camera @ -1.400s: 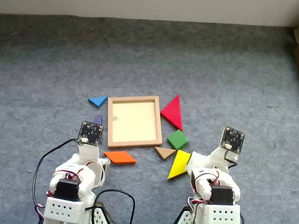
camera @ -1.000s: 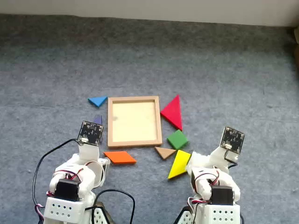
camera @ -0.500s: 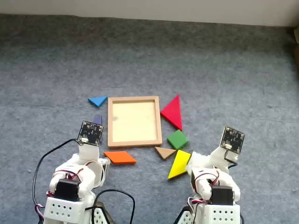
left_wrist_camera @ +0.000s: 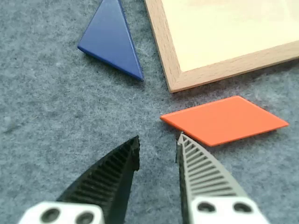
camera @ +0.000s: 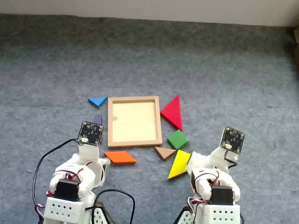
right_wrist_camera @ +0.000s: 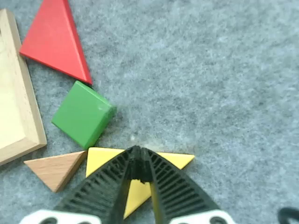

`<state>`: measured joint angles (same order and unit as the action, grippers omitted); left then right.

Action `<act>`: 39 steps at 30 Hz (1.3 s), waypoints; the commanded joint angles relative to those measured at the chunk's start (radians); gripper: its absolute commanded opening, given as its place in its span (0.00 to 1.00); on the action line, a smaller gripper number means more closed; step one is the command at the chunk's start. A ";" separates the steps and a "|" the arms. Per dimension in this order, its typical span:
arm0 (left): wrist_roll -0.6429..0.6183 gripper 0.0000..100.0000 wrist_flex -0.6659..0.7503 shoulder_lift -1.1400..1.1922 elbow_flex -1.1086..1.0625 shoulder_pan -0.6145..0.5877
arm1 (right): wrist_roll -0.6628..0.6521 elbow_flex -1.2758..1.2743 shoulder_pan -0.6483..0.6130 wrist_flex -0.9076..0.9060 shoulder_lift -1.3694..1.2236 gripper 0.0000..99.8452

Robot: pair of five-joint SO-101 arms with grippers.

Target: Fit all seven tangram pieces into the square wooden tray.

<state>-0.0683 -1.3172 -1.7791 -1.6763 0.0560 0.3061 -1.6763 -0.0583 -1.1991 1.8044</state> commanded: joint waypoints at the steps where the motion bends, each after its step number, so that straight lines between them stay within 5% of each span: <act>1: -0.006 0.15 -0.003 -0.036 -0.019 0.016 | -0.005 -0.137 0.008 -0.008 -0.010 0.00; 18: -0.006 0.15 -0.003 -0.036 -0.019 0.016 | -0.020 0.093 0.096 -0.010 -0.008 0.00; 25: -0.006 0.15 -0.003 -0.036 -0.019 0.016 | -0.324 0.232 0.199 0.018 -0.010 0.00; 39: -0.006 0.15 -0.003 -0.036 -0.019 0.016 | -0.488 0.443 0.134 0.056 -0.025 0.01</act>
<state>-0.0683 -1.3172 -1.7791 -1.6763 0.0560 -0.1389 -1.3510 0.1013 -1.1715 1.8029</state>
